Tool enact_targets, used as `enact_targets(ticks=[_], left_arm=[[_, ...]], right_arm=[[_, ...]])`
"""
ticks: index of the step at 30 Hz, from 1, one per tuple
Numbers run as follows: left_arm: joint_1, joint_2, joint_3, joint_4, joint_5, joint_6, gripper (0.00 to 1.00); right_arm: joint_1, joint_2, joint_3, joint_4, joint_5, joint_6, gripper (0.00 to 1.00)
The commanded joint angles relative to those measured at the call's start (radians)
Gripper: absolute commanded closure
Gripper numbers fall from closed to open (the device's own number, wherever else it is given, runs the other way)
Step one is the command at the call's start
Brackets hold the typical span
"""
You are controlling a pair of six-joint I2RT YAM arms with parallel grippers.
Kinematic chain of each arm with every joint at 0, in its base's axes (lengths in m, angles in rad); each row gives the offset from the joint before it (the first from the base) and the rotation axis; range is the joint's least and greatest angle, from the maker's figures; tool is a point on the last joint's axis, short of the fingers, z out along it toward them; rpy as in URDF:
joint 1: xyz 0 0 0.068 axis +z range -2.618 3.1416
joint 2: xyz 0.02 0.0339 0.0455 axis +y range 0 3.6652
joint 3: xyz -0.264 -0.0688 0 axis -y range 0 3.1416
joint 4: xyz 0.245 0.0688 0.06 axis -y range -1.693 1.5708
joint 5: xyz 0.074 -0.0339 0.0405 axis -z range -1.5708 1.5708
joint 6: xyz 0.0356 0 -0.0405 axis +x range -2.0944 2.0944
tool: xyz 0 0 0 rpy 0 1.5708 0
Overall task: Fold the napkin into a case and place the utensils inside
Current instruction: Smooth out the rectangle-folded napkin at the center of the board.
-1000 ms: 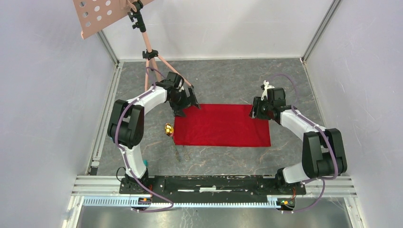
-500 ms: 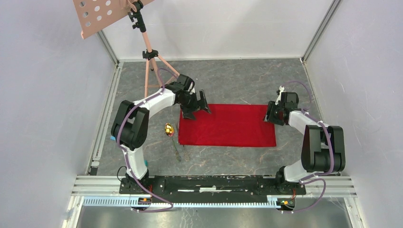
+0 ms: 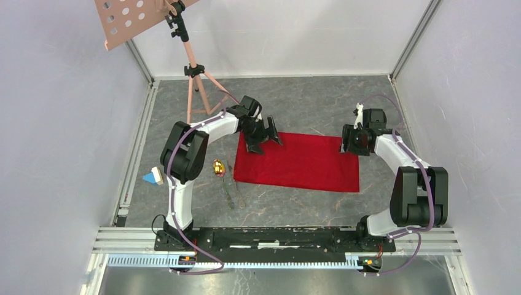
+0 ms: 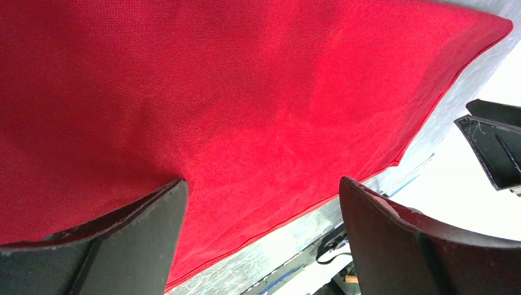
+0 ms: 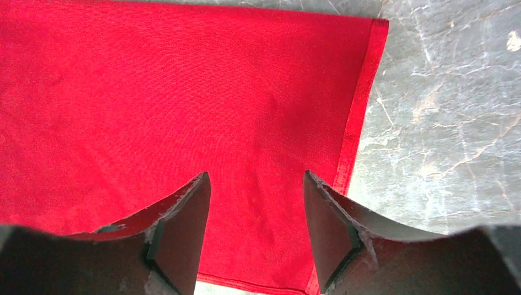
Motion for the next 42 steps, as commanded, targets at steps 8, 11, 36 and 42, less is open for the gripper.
enact_targets(ticks=[8,11,36,42], left_arm=[[-0.012,0.081,0.153,-0.046,0.034,-0.002,0.0],[-0.014,0.065,0.181,-0.065,0.043,0.008,0.0],[-0.025,-0.25,0.098,-0.108,-0.006,0.171,0.0],[-0.031,-0.262,0.099,-0.105,0.007,0.171,0.0]], right_arm=[[0.006,0.004,0.057,-0.08,-0.054,-0.04,0.38],[0.005,0.035,0.033,-0.041,-0.085,-0.026,0.4],[-0.084,0.161,0.19,-0.334,0.077,-0.147,0.45],[-0.089,0.184,0.177,-0.325,0.078,-0.158,0.45]])
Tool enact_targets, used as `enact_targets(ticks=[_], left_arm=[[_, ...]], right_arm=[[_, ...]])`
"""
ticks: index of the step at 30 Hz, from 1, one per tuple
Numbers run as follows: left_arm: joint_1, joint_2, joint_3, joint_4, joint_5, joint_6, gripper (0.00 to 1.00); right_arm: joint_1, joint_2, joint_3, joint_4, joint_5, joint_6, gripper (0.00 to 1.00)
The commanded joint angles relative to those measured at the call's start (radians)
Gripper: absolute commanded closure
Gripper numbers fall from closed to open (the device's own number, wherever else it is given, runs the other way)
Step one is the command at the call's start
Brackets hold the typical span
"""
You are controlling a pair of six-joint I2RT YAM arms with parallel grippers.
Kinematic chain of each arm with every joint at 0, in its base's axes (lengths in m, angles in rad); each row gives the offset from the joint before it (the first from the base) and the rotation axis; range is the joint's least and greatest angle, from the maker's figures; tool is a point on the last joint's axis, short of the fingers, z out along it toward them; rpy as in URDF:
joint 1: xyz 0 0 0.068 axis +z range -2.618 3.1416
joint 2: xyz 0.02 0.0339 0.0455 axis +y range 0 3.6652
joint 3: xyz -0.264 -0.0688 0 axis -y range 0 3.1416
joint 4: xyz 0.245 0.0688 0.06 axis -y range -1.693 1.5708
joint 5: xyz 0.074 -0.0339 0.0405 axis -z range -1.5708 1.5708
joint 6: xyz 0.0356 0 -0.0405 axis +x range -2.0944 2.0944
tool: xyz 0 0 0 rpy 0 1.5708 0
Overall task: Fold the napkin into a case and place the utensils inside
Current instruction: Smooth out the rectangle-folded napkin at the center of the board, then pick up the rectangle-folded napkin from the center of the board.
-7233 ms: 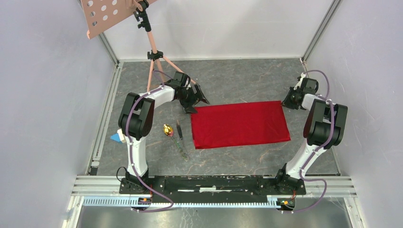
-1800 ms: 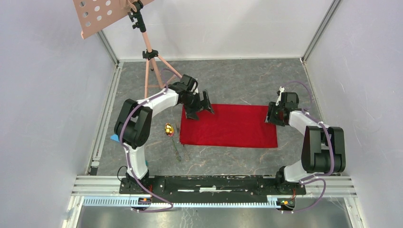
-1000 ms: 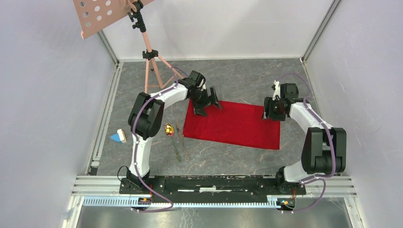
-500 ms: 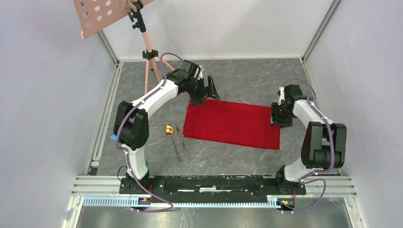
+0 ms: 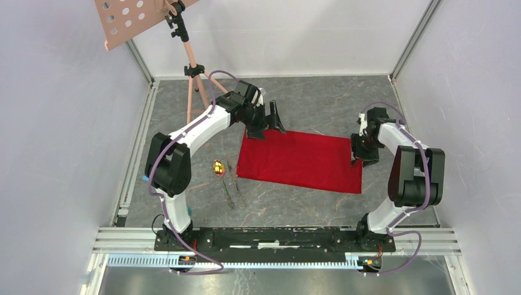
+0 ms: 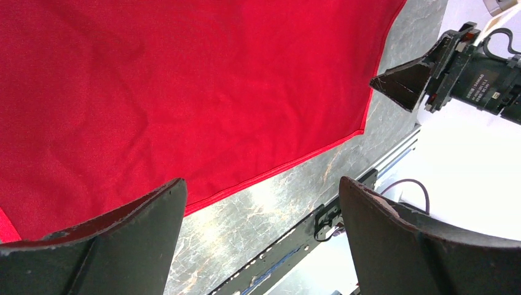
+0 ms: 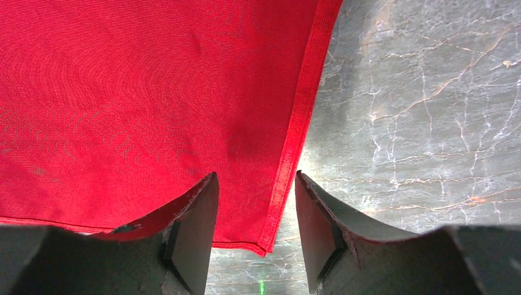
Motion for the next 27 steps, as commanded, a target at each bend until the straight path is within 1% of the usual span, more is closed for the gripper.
enact_targets(ticks=[1,6,10,15,20,22,25,27], left_arm=[[-0.006,-0.07,0.002,0.009,0.026,0.062,0.0],[-0.005,-0.066,0.001,0.009,0.025,0.063,0.0],[-0.005,-0.066,0.001,0.009,0.026,0.063,0.0],[-0.006,-0.069,0.001,0.009,0.026,0.065,0.0],[-0.004,-0.072,0.002,0.009,0.026,0.067,0.0],[-0.004,-0.074,0.001,0.009,0.024,0.067,0.0],[-0.004,-0.078,0.001,0.009,0.02,0.069,0.0],[-0.004,-0.081,0.001,0.009,0.02,0.07,0.0]], right_arm=[[-0.007,0.011,0.01,0.003,-0.002,-0.02,0.44],[-0.007,0.025,-0.021,0.025,0.038,-0.018,0.43],[-0.007,0.036,-0.022,0.03,0.041,-0.016,0.43],[-0.006,0.058,-0.022,0.042,0.047,0.001,0.45],[0.008,0.059,-0.061,0.086,0.054,0.037,0.49],[0.013,0.059,-0.086,0.109,0.059,0.045,0.52],[0.027,0.055,-0.112,0.132,0.125,0.051,0.55],[0.033,0.045,-0.129,0.153,0.135,0.056,0.58]])
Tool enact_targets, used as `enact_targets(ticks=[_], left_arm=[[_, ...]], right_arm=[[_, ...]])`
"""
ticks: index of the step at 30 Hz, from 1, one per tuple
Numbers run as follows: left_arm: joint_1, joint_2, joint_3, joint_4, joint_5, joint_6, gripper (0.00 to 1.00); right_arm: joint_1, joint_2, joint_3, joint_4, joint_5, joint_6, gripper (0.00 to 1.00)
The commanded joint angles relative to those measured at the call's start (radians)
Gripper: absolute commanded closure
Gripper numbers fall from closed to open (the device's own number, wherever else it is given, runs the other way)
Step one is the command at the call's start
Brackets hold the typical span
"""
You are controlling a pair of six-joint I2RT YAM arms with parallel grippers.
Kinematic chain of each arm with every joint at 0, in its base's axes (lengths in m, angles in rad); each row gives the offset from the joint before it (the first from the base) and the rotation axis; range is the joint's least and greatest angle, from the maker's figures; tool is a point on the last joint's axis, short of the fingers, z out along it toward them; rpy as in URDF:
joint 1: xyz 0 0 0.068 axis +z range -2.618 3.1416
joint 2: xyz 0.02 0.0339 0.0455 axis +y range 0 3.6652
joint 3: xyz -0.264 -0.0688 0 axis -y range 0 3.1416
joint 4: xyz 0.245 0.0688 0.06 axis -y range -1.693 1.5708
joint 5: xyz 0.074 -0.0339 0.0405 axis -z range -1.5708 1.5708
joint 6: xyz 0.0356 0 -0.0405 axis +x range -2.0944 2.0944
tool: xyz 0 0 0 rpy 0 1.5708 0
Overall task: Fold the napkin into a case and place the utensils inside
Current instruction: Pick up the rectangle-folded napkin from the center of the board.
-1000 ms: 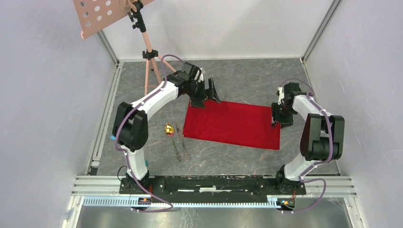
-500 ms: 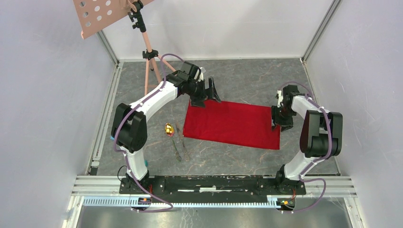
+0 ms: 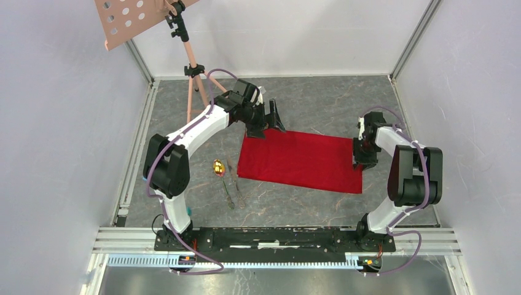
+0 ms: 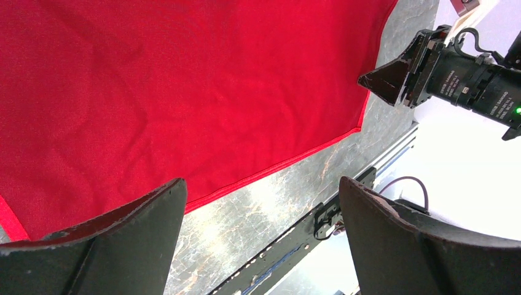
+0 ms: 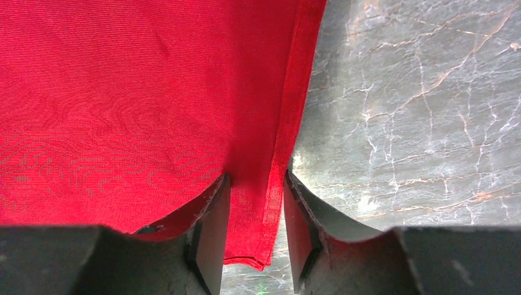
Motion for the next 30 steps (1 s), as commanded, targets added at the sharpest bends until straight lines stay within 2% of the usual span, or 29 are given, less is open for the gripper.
enact_targets(ticks=[1,6,8,21,30], left_arm=[[-0.003,-0.061,0.002,0.008,0.016,0.059,0.0],[-0.002,-0.068,0.0,0.008,0.014,0.061,0.0],[-0.002,-0.068,0.0,0.009,0.012,0.061,0.0],[-0.002,-0.053,-0.007,0.008,0.0,0.055,0.0],[-0.014,0.056,-0.015,0.008,-0.04,0.065,0.0]], right_arm=[[0.02,0.018,-0.076,0.1,0.06,0.027,0.6],[0.022,0.028,-0.082,0.11,0.101,0.022,0.83],[0.02,0.025,-0.078,0.102,0.13,0.023,0.99],[0.003,-0.113,0.037,-0.028,0.436,0.036,0.99],[0.005,-0.147,0.086,-0.067,0.498,0.019,0.99]])
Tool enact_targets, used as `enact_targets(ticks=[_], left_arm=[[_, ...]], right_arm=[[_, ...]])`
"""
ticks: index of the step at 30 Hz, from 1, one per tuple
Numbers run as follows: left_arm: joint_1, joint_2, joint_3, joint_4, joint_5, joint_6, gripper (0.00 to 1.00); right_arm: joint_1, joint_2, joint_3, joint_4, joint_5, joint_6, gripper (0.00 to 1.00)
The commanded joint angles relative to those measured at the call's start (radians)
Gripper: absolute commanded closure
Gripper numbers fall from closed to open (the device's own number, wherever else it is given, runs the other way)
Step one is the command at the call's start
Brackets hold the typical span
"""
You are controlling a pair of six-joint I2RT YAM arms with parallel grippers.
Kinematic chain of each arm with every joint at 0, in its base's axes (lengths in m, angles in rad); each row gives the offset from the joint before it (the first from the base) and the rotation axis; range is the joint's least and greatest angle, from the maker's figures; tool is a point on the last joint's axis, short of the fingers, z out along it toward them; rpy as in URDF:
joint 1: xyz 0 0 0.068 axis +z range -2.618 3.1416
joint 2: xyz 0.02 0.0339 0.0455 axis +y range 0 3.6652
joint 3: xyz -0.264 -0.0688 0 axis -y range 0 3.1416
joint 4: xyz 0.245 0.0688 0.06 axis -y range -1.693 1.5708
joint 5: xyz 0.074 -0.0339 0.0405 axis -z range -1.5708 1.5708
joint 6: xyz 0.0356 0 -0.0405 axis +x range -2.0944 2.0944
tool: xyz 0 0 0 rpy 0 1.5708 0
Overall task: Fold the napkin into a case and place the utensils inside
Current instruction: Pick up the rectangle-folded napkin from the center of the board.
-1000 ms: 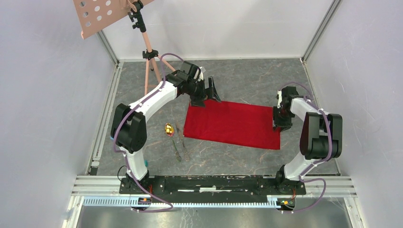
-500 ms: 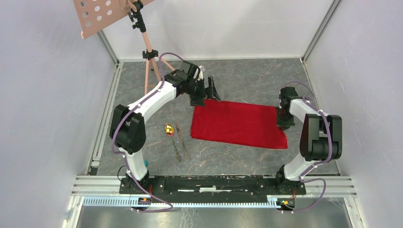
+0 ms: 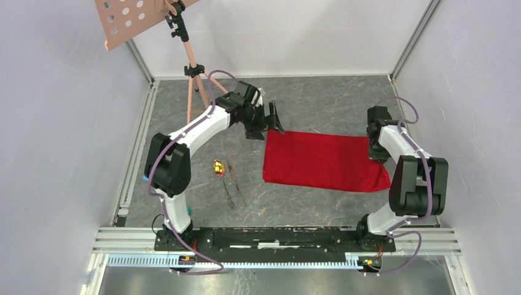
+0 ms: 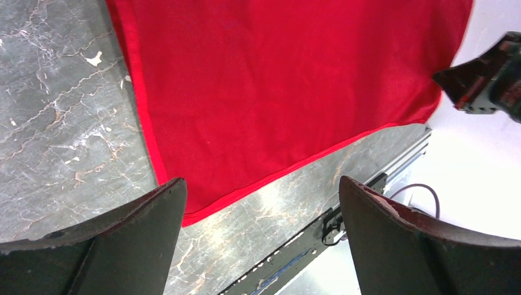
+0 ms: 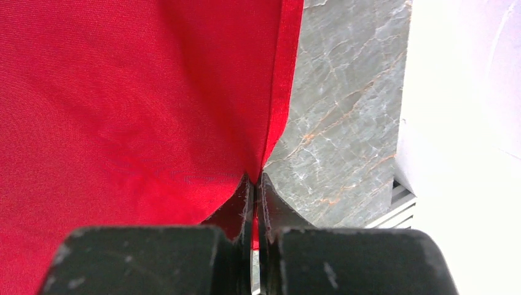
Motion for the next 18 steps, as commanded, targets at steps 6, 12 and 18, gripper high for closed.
enact_targets(ticks=[6,12,18], left_arm=[[-0.038,0.126,0.017,0.007,0.042,0.044,0.01],[-0.039,0.122,0.026,-0.033,-0.055,0.069,0.08],[-0.042,0.165,0.029,-0.074,-0.121,0.077,0.28]], right_arm=[[0.015,-0.074,0.059,-0.044,0.023,-0.035,1.0],[0.049,-0.092,0.032,-0.032,0.0,-0.047,0.99],[0.092,-0.078,0.071,-0.048,-0.016,-0.051,1.0]])
